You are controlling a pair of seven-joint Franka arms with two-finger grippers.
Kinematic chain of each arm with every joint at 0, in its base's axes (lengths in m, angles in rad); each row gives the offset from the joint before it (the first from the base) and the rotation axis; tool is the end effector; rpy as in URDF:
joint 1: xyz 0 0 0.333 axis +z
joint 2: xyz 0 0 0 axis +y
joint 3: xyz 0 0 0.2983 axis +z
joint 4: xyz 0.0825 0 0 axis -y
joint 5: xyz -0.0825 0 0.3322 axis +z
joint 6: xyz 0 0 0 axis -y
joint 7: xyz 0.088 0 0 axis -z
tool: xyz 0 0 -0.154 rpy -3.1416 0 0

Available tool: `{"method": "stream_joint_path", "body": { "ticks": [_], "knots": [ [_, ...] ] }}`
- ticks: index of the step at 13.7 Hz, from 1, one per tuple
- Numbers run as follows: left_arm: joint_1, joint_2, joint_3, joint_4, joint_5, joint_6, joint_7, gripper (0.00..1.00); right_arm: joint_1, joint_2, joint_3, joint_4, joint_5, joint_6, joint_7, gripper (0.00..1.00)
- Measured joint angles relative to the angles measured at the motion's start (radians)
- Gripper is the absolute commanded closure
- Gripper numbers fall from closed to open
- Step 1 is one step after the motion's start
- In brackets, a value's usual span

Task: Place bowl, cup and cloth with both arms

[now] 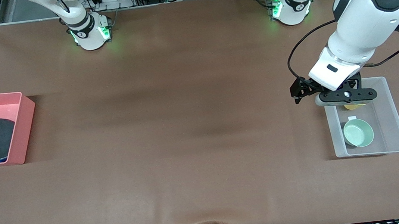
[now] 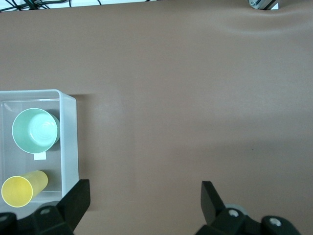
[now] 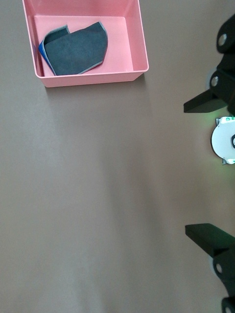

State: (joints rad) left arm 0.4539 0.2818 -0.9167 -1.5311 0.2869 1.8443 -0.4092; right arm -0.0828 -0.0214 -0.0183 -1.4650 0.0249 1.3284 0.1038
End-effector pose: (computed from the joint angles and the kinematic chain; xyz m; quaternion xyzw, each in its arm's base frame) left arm 0.5580 -0.1826 0.5021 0.9963 -0.0381 0.0772 0.0027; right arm 0.4629 -0.0428 0.5939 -0.9933 0.0998 0.0576 0.0124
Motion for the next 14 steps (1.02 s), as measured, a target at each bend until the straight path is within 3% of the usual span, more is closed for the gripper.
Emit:
{"method": "stream_joint_path", "body": {
  "ticks": [4, 9, 14],
  "knots": [
    [-0.138, -0.092, 0.195, 0.013, -0.062, -0.067, 0.000, 0.00, 0.000, 0.000, 0.000, 0.000, 0.000, 0.001, 0.000, 0.00],
    [-0.372, -0.219, 0.557, 0.026, -0.155, -0.192, 0.139, 0.00, 0.000, 0.000, 0.001, 0.003, 0.001, 0.004, 0.001, 0.00],
    [-0.591, -0.251, 0.885, 0.025, -0.236, -0.207, 0.229, 0.00, 0.007, 0.000, 0.010, 0.003, 0.001, 0.004, 0.001, 0.00]
  ]
}}
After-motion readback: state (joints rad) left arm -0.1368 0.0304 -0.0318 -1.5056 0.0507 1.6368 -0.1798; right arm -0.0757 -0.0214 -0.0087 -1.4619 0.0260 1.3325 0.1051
